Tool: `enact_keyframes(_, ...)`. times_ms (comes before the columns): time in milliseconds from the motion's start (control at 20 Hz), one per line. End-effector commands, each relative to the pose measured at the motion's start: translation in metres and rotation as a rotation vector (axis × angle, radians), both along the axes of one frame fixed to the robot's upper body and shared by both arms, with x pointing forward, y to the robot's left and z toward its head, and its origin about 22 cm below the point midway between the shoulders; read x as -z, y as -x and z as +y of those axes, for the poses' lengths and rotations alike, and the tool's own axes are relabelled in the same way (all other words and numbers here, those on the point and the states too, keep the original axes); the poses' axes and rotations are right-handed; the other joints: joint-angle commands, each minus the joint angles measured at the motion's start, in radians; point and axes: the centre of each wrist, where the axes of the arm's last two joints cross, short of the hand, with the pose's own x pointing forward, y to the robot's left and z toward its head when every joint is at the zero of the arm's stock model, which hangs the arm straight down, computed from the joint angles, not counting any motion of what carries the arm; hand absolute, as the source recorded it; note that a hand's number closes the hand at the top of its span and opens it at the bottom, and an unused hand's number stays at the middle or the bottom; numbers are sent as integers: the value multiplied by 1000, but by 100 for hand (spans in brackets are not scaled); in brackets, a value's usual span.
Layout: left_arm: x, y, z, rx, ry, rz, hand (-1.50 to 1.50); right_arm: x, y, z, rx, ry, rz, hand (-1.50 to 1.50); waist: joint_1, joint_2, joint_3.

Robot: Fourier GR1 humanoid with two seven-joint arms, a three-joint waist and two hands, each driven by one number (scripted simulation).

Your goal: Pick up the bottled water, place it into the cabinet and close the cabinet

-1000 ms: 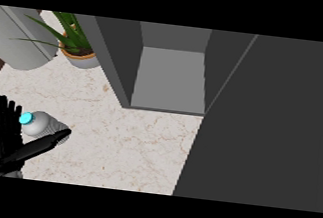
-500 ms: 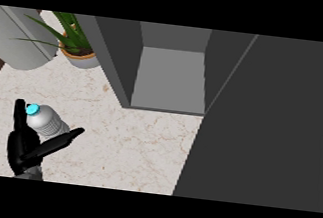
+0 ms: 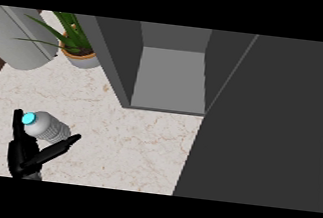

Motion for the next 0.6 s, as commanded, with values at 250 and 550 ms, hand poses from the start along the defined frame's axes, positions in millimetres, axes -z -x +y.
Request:
enact_keyframes(250,26,2,-2,7,54,-73,-150,0,5,8,35,37,-64,-150,0,1,0)
enact_keyframes(550,33,3,-13,26,91,-136,150,-11,16,-2,33,12,-68,-150,-1,0,0)
